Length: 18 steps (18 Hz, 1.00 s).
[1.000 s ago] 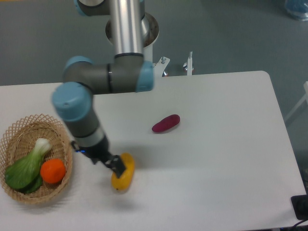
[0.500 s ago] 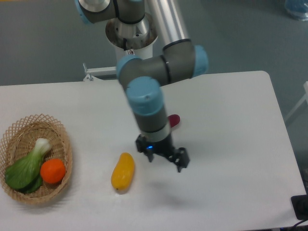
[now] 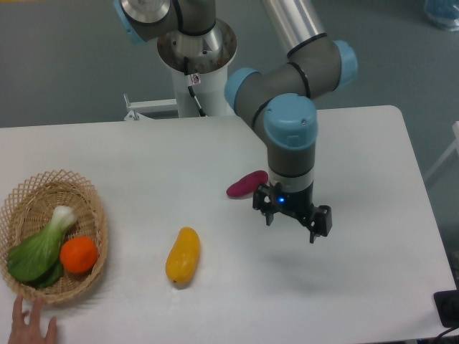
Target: Place the orange in the basket
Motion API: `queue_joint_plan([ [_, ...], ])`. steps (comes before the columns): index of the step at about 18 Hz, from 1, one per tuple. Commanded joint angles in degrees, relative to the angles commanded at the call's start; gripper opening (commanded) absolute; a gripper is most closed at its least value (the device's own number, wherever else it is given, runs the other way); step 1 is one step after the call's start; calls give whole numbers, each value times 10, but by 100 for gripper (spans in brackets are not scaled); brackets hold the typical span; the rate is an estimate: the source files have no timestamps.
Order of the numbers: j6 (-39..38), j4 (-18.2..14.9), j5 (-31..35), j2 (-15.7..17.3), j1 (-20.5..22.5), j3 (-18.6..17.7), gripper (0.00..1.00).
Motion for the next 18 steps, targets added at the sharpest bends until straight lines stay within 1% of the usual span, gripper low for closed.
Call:
queue_joint_plan([
  [3, 15, 0, 2, 3, 6, -9, 100],
  [6, 41, 5, 4, 3, 12, -35, 100],
  [18, 48, 5, 6, 8, 11, -39, 100],
])
